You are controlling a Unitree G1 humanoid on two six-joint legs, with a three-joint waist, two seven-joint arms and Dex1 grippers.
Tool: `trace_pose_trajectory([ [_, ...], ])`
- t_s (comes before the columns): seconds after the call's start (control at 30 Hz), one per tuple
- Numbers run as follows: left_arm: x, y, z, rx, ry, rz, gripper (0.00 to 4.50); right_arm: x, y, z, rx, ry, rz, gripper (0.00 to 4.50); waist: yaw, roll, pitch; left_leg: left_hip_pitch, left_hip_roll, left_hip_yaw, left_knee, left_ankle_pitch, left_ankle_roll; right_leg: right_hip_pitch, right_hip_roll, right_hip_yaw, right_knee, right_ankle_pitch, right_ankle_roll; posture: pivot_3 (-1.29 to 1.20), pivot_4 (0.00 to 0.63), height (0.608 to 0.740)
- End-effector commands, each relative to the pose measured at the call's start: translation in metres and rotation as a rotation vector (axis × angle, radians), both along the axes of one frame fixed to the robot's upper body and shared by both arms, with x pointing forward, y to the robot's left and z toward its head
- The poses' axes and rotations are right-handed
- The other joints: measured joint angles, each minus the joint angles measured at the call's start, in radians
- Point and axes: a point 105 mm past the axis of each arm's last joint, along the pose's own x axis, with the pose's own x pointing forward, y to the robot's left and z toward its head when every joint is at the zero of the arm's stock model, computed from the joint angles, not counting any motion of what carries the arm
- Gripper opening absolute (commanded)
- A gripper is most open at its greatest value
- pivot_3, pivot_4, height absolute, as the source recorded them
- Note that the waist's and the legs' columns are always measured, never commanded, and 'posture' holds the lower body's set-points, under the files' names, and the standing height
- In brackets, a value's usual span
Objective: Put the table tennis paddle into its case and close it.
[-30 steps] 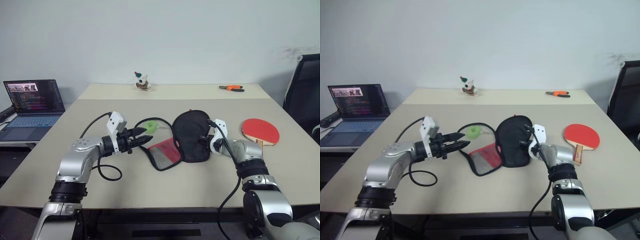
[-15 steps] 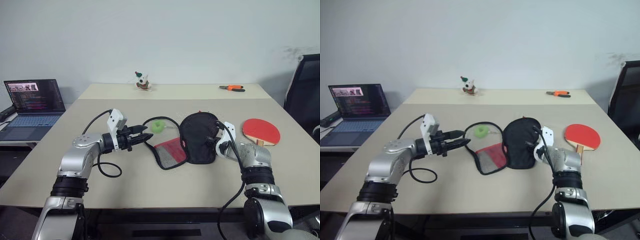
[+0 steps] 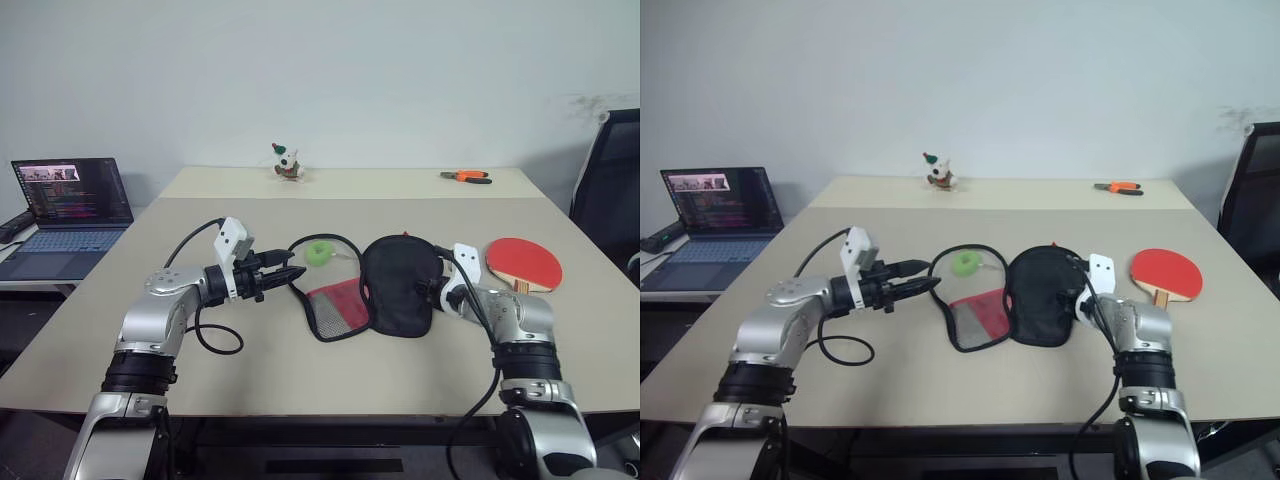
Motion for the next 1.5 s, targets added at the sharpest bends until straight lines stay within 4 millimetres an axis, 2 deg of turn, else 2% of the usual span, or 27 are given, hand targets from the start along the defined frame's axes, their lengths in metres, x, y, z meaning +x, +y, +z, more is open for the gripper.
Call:
trace_pose_trajectory([
  [0.03,-0.004,-0.005,0.016,-0.02,-0.048,-0.032,2.47,0.002,-0.008,0.038,-0.088,-0.15,0.026,3.8,0.0,0.0,0.0,0.0,0.0,0.0,0.0,0.0,0.0,0.0,0.0,0.0,0.0,0.0,0.0,0.0,0.15,0.74],
  [0.07,-0.008,-0.008,0.015,-0.017,-0.043,-0.053,2.47,0.001,-0.015,0.045,-0.11,-0.177,0.018,4.17,0.0,0.0,0.0,0.0,0.0,0.0,0.0,0.0,0.0,0.0,0.0,0.0,0.0,0.0,0.0,0.0,0.15,0.74],
  [0.13,-0.016,-0.013,0.013,0.007,-0.034,-0.106,2.47,0.001,-0.029,0.055,-0.128,-0.208,-0.014,4.17,0.001,0.0,0.0,-0.001,0.0,0.0,0.0,0.0,0.0,-0.001,0.0,0.0,0.0,0.0,0.0,0.0,0.15,0.74],
  [0.2,-0.025,-0.021,0.011,0.035,-0.033,-0.172,2.47,0.004,-0.058,0.061,-0.163,-0.226,-0.127,4.17,0.001,0.0,0.0,-0.001,0.0,0.0,0.0,0.0,0.0,0.0,0.0,0.0,0.0,0.0,0.0,0.0,0.15,0.74],
  [0.3,-0.024,-0.029,0.017,0.032,-0.046,-0.192,2.47,0.007,-0.098,0.056,-0.224,-0.203,-0.296,4.17,0.002,0.0,0.0,-0.001,0.0,0.0,0.0,0.0,0.0,0.0,0.0,0.0,0.0,0.0,0.0,0.0,0.15,0.74],
  [0.47,-0.019,-0.038,0.022,0.035,-0.06,-0.222,2.47,0.007,-0.124,0.04,-0.243,-0.163,-0.442,4.17,0.0,0.0,0.0,-0.001,0.0,0.0,0.0,0.0,0.0,0.0,0.0,0.001,0.0,0.0,0.0,0.0,0.15,0.74],
  [0.6,-0.017,-0.042,0.024,0.051,-0.068,-0.242,2.47,0.003,-0.132,0.023,-0.255,-0.119,-0.489,4.17,-0.005,0.0,0.0,-0.001,0.0,0.002,0.0,0.0,0.0,0.0,0.0,0.001,0.0,0.0,0.0,0.0,0.15,0.74],
  [0.83,-0.016,-0.043,0.026,0.063,-0.077,-0.256,2.47,-0.005,-0.133,0.0,-0.25,-0.052,-0.506,4.17,-0.006,0.0,0.0,-0.001,0.0,0.002,0.0,0.0,0.0,0.0,0.0,0.001,0.0,0.0,0.0,0.0,0.15,0.74],
  [1.13,-0.015,-0.041,0.025,0.067,-0.082,-0.248,2.47,-0.011,-0.129,-0.017,-0.211,-0.014,-0.519,4.17,-0.006,0.0,0.0,-0.001,0.0,0.001,0.0,0.0,0.0,0.0,0.0,0.001,0.0,0.0,0.0,0.0,0.15,0.74],
  [1.23,-0.014,-0.04,0.025,0.069,-0.084,-0.245,2.47,-0.008,-0.133,-0.018,-0.206,-0.014,-0.524,3.58,-0.006,0.0,0.0,0.0,0.0,0.002,0.0,0.0,0.0,0.0,0.0,0.001,0.0,0.0,0.0,0.0,0.15,0.74],
  [1.43,-0.013,-0.039,0.024,0.072,-0.084,-0.239,2.47,-0.003,-0.139,-0.02,-0.199,-0.009,-0.531,1.53,-0.005,0.0,0.0,0.002,0.0,0.002,0.001,0.0,0.0,0.003,0.0,0.001,0.0,0.001,0.001,0.0,0.15,0.74],
  [1.5,-0.013,-0.038,0.023,0.075,-0.082,-0.237,2.47,-0.002,-0.139,-0.02,-0.2,-0.012,-0.53,1.12,-0.006,-0.001,0.0,0.003,0.0,0.002,0.001,0.0,0.0,0.003,0.0,0.001,0.0,0.001,0.002,0.0,0.15,0.74],
])
